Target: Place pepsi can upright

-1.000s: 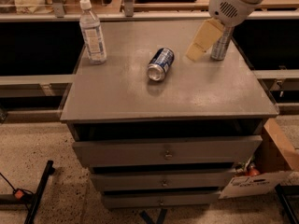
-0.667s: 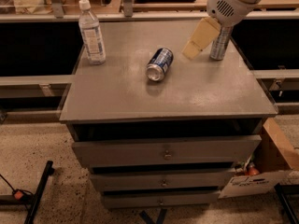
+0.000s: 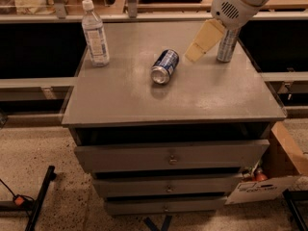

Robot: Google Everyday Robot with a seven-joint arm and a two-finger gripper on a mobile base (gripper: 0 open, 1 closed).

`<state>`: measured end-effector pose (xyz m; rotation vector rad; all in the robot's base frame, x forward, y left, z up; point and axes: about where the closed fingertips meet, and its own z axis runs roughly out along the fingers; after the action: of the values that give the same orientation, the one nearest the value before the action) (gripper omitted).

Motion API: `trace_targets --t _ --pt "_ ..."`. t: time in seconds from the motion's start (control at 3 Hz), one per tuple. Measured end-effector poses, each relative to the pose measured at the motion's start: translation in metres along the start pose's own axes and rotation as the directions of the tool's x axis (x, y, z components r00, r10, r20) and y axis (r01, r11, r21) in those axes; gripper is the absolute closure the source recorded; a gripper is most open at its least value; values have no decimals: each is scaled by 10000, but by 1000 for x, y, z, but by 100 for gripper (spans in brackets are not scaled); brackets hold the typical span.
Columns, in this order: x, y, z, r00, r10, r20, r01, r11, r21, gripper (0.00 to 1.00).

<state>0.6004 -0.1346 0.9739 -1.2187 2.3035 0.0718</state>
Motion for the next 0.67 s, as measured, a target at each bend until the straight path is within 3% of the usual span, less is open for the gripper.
trace_targets --t 0.33,0.67 --pt "-14 14 29 9992 290 -284 -297 9992 -248 0" --pt "-32 26 62 9913 1205 -531 -1231 9912 -488 0"
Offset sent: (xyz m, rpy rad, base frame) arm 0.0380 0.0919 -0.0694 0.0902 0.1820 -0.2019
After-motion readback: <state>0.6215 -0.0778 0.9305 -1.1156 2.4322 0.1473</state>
